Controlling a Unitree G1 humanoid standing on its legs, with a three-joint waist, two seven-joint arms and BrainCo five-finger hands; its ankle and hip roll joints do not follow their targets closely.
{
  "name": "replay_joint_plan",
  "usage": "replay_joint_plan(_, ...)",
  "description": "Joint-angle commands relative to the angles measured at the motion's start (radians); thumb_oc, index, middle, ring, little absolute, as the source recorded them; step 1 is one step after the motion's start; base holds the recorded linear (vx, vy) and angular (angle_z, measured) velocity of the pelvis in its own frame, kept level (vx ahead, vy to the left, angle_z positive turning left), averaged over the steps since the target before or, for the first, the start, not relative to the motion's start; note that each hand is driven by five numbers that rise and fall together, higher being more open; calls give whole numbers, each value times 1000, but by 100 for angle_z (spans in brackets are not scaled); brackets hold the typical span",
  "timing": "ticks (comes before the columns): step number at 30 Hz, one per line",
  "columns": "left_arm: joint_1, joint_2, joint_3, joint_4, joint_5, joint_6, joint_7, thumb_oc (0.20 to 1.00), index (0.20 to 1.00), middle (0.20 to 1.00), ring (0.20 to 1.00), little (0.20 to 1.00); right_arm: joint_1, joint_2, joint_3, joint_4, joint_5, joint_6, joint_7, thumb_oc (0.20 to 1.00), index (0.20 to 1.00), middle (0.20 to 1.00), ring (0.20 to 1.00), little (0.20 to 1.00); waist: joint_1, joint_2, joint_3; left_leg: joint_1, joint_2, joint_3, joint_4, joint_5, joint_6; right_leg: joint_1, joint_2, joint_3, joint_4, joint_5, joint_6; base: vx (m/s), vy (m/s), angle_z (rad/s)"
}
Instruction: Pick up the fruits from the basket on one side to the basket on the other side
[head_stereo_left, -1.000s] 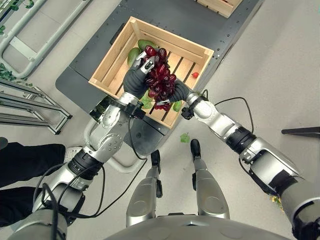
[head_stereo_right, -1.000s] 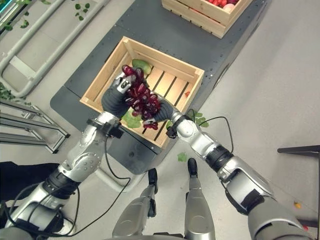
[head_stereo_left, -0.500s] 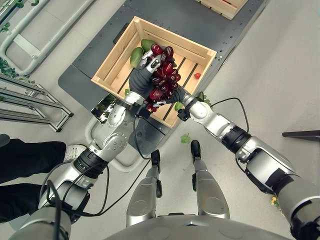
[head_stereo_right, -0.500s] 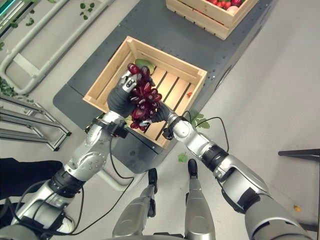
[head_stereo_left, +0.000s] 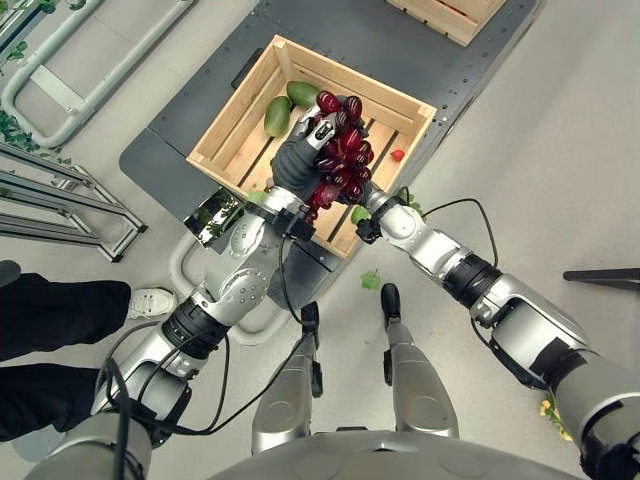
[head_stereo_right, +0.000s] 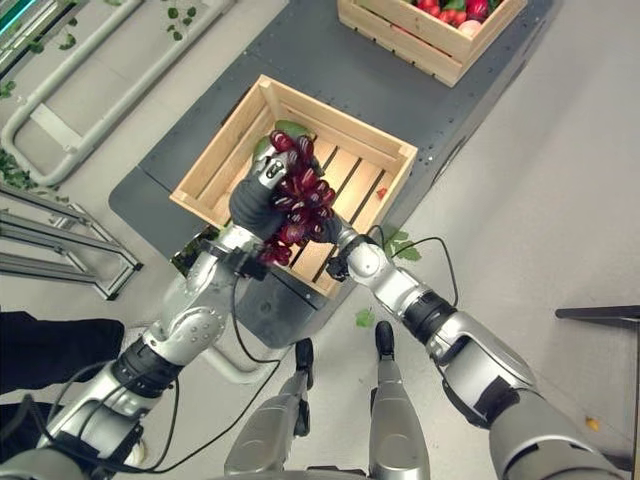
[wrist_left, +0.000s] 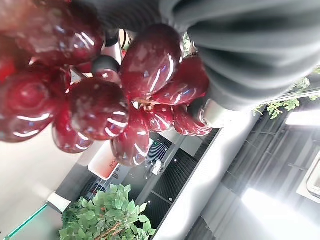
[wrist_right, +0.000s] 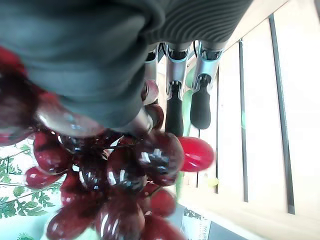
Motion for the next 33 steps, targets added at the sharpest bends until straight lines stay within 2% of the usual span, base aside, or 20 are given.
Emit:
replay_joint_plan(1, -29, -20, -23, -27, 15, -67, -7, 200, 200, 200, 200, 200, -2, 84, -21, -51, 9, -46, -11, 200, 200, 200, 200, 200, 11, -53, -66, 12, -40, 1, 26, -95, 1, -13, -23, 32, 8, -118, 45, 0, 0, 0)
replay_joint_plan(27, -20, -49, -18, -11, 34, -69, 6, 200, 200, 200, 200, 200, 48, 72, -42, -100, -9, -51, -18, 200, 200, 200, 200, 200, 4, -54, -77, 8, -38, 2, 24, -95, 2, -16, -23, 30, 8, -119, 47, 0, 0, 0)
replay_joint_plan(28, -20, -50, -17, -5, 37, -71, 8, 831, 831, 831, 831, 831, 36, 76, -46, -87, 0, -52, -22, 200, 200, 200, 200, 200, 5, -54, -77, 7, -38, 2, 25, -95, 2, -17, -22, 29, 8, -120, 47, 0, 0, 0)
replay_joint_plan(29, -20, -53, -18, -1, 38, -73, 10, 1000, 1000, 1000, 1000, 1000, 31, 78, -47, -77, 4, -52, -24, 200, 200, 200, 200, 200, 5, -54, -77, 7, -37, 2, 26, -95, 2, -16, -22, 28, 8, -120, 46, 0, 0, 0)
replay_joint_plan(33, -13, -48, -22, 1, 51, -66, 15, 1000, 1000, 1000, 1000, 1000, 27, 73, -56, -70, 19, -48, -27, 200, 200, 200, 200, 200, 7, -56, -78, 9, -37, 2, 25, -96, 2, -14, -22, 27, 8, -120, 46, 0, 0, 0)
